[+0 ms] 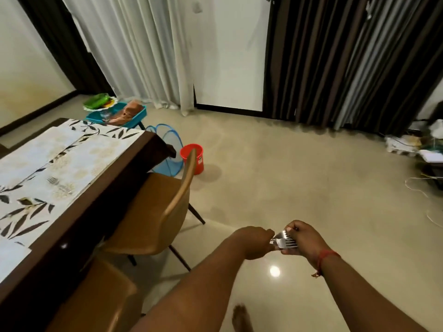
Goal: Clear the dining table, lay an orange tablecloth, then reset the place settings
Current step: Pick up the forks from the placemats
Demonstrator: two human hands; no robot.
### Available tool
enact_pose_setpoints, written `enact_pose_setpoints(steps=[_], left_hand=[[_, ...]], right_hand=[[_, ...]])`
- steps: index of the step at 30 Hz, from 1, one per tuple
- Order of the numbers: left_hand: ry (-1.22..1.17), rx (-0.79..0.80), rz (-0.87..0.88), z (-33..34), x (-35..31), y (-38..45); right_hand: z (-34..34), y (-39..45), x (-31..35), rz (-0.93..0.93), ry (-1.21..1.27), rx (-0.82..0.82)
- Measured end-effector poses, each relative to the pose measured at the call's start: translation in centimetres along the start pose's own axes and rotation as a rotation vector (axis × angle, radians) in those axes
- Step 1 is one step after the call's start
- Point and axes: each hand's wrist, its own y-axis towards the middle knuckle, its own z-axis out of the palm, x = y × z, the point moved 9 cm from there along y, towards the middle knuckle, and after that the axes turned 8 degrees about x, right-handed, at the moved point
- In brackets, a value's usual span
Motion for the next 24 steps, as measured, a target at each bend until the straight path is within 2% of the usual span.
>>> enact_pose_setpoints(steps=[7, 12, 18, 21, 24], left_hand=[[-0.013, -0.057, -0.047, -12.3, 7.3, 11.6], [-0.097, -0.062, -0.129, -18.5, 13.0, 17.5], [-0.245, -0.103, -0.299, -25.5, 22.7, 24.9], [-0.348, -0.101, -0.383, -27.9, 26.7, 26.4], [-0.497, -0.168, -0.484, -31.3, 30.9, 27.1]], right_hand=[[-2.4, 15.3, 11.2, 0.023, -0.030, 0.022], [-1.8, 24.4, 17.2, 0.030, -0.069, 0.103], [1.5, 38.3, 25.1, -0.013, -0.173, 0.304], [3.7, 43.2, 28.3, 0.003, -0.243, 0.415], [7.0, 48.2, 32.9, -0.011, -0.306, 0.554]])
